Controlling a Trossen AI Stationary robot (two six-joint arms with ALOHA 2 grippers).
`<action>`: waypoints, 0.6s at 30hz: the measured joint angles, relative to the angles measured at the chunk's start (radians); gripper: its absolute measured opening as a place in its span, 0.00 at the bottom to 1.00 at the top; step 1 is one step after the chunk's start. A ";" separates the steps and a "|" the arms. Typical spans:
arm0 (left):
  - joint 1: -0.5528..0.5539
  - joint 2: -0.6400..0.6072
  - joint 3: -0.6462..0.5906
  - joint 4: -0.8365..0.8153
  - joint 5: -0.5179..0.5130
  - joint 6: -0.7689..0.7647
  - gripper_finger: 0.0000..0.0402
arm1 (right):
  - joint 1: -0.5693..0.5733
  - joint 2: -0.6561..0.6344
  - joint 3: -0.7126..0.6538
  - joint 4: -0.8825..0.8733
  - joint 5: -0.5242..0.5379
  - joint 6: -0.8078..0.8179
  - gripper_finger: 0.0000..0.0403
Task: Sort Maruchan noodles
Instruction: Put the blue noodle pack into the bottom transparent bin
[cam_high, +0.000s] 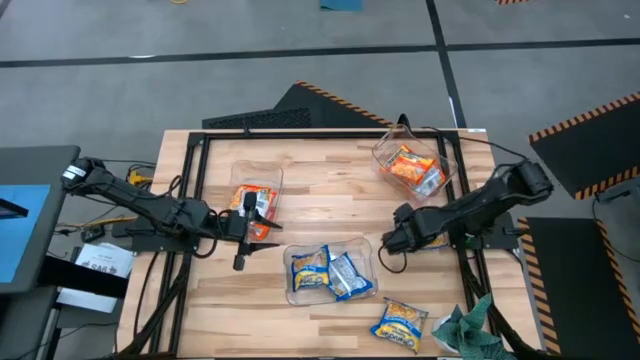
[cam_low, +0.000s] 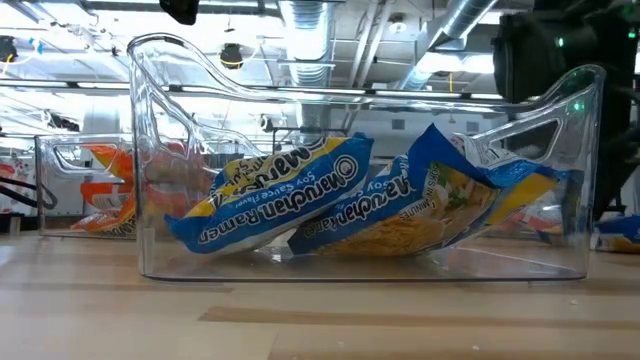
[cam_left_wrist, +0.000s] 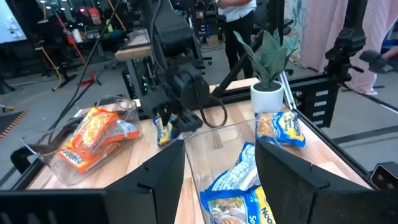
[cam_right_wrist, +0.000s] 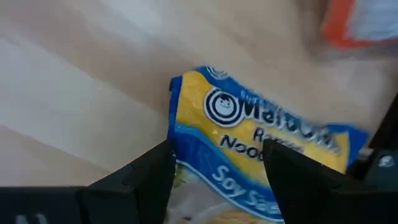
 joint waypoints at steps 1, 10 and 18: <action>0.000 0.000 0.000 0.001 0.000 0.000 0.46 | 0.000 0.020 0.000 0.010 -0.013 0.000 0.66; 0.000 0.000 0.000 -0.019 0.000 -0.002 0.46 | 0.007 0.142 0.007 0.019 -0.025 0.004 0.64; 0.000 0.000 0.000 -0.019 0.000 -0.003 0.46 | -0.003 0.222 0.010 0.001 -0.018 -0.033 0.21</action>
